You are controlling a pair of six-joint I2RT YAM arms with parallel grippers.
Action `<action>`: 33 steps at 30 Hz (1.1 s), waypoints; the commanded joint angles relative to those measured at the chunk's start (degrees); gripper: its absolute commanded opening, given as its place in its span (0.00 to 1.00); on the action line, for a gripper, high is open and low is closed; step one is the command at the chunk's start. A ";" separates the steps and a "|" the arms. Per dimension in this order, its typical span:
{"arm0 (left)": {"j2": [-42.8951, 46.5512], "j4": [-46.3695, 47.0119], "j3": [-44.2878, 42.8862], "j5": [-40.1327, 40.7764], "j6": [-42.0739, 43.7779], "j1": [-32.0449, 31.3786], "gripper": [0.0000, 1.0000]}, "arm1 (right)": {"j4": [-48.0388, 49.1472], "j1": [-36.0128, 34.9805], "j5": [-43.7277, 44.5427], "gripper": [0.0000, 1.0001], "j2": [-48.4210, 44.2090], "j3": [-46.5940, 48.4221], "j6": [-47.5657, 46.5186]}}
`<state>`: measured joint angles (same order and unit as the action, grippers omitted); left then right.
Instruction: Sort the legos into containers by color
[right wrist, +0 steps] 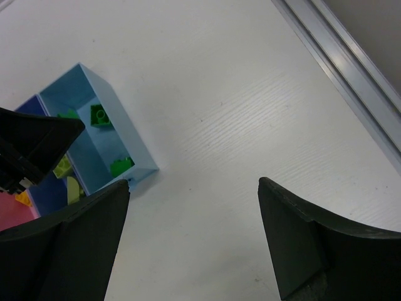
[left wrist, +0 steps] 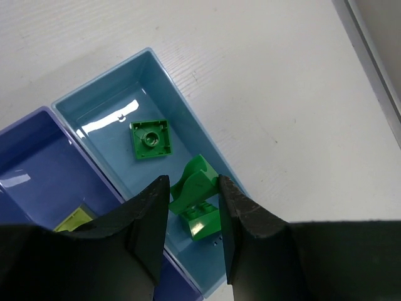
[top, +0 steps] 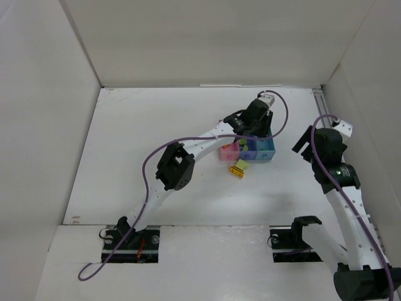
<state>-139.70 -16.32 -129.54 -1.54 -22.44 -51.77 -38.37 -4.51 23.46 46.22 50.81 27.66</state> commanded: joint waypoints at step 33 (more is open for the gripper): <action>28.29 2.52 19.12 7.42 0.92 1.66 1.00 | 6.46 0.21 -11.48 1.00 -2.53 -0.80 -10.77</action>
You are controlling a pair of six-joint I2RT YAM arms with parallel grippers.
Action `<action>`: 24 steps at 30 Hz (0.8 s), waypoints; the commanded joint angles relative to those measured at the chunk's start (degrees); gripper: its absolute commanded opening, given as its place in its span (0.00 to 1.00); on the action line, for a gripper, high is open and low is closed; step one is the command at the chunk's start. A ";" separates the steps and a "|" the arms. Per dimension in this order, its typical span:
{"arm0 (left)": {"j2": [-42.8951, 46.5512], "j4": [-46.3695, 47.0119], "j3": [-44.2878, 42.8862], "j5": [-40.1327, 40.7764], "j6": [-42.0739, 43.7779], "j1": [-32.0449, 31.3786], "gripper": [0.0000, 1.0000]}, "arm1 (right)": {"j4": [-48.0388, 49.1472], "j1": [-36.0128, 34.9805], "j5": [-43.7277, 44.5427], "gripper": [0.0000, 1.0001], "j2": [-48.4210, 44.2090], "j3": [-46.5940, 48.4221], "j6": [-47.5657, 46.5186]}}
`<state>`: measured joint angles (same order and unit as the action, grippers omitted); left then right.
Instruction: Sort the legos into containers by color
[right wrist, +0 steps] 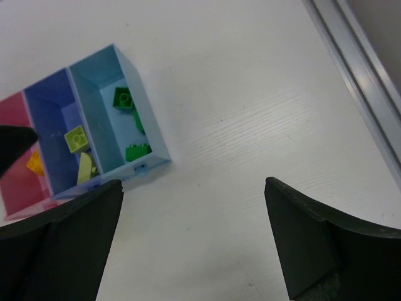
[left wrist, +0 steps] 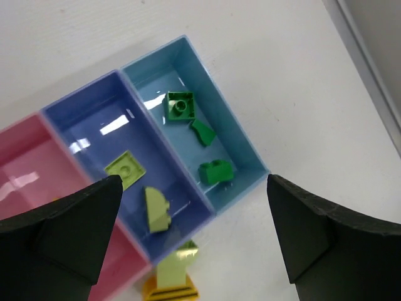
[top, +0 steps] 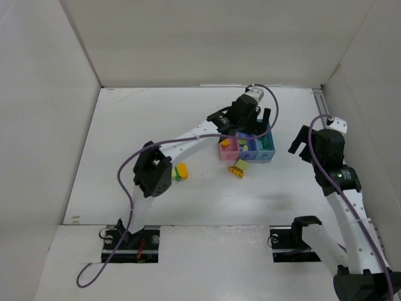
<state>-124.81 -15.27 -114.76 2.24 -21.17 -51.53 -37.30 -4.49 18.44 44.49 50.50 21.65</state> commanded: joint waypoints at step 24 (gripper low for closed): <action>58.46 -30.80 72.65 15.26 -51.43 18.31 0.83 | 20.51 -38.14 -3.49 1.00 26.78 6.98 -5.04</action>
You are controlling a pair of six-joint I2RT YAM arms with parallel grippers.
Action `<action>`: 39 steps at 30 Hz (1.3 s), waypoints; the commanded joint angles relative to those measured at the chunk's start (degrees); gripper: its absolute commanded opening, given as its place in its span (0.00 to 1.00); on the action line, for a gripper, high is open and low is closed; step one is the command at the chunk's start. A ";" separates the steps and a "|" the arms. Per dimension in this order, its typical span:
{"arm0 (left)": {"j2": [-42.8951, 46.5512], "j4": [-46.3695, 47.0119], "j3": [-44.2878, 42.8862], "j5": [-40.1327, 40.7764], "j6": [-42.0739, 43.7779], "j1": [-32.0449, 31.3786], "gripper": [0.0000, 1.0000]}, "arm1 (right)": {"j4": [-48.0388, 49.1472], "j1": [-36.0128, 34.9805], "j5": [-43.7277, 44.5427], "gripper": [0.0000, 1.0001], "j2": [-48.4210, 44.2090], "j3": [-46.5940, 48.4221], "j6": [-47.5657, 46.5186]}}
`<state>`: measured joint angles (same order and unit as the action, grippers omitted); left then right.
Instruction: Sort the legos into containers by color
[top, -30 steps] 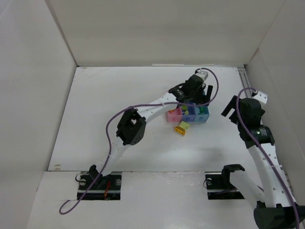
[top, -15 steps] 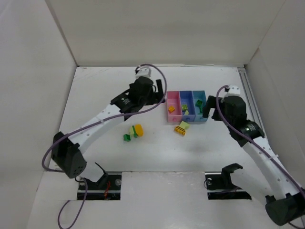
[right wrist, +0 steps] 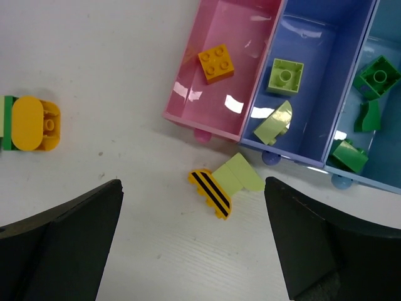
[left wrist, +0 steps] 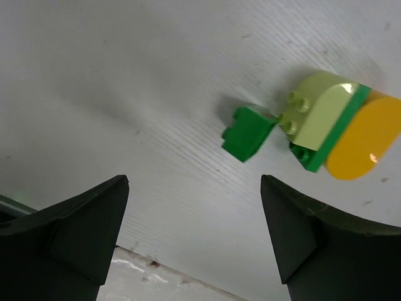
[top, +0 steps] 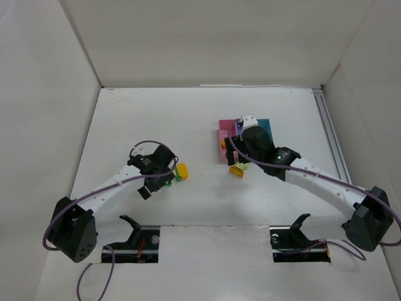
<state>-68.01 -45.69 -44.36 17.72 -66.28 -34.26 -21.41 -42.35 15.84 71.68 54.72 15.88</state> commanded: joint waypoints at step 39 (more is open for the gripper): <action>-6.17 26.17 9.73 0.92 6.95 4.20 0.52 | -2.67 -0.28 5.34 1.00 -2.16 6.18 2.84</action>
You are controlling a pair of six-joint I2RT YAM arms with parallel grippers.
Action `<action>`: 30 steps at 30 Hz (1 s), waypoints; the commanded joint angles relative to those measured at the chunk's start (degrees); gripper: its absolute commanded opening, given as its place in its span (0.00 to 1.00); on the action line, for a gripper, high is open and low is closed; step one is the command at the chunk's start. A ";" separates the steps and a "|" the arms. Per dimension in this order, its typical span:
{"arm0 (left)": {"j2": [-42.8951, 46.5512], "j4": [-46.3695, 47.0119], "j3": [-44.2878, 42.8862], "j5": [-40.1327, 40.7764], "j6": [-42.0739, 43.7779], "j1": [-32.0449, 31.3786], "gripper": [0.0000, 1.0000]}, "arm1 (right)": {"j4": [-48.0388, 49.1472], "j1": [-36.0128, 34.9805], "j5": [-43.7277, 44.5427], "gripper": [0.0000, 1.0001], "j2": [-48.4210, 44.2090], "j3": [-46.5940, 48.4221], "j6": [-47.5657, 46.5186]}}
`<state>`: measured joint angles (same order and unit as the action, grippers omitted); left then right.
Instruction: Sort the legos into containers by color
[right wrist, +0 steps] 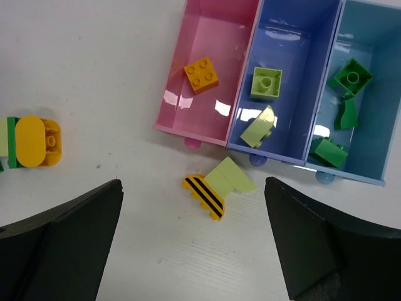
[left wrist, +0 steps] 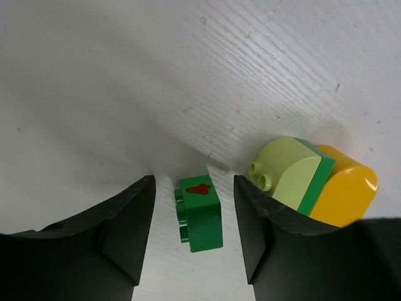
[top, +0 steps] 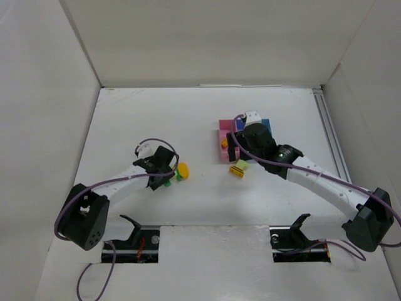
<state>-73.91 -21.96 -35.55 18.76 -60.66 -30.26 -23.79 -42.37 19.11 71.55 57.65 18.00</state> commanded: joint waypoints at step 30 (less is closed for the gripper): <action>10.11 -4.41 -11.01 -3.30 10.81 -2.43 0.09 | -0.82 0.79 5.85 1.00 -2.03 2.65 2.83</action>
<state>-65.06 -25.15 -40.58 12.91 -54.04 -32.49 -25.12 -42.26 23.09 70.94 58.81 19.94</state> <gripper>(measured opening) 0.258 0.994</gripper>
